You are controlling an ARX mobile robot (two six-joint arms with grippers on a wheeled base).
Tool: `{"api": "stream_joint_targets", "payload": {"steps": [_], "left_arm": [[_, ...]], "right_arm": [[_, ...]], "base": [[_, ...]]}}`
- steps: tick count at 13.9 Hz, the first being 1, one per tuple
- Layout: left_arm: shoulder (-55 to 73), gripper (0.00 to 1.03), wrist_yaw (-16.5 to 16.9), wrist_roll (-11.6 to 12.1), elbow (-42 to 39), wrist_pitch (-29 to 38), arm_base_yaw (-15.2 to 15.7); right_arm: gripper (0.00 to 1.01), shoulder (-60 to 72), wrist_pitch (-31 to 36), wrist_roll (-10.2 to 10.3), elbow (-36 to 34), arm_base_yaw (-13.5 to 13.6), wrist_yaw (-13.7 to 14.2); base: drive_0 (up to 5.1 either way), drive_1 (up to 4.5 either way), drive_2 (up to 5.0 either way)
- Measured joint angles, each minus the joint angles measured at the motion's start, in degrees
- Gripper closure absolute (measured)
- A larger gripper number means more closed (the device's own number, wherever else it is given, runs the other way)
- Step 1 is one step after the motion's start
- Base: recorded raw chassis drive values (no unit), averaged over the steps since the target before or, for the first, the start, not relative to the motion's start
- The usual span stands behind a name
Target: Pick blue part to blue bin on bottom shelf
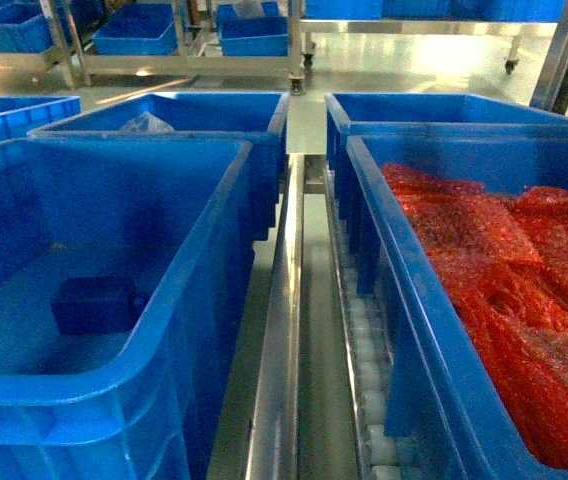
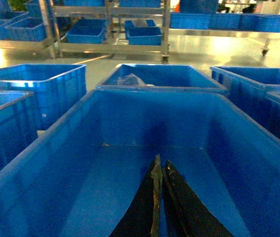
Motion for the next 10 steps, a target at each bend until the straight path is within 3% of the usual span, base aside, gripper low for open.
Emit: {"api": "stream_joint_targets", "payload": {"steps": [2, 10], "left_arm": [[-1.90, 1.01, 0.48, 0.02, -1.95, 0.39, -0.42], [-14.38, 1.01, 0.44, 0.02, -1.95, -11.50, -0.35]], "right_arm": [[0.03, 0.00, -0.04, 0.00, 0.00, 0.00, 0.02], [0.03, 0.00, -0.02, 0.00, 0.00, 0.00, 0.00]], "base": [[0.0, 0.00, 0.0], [0.0, 0.00, 0.0]]}}
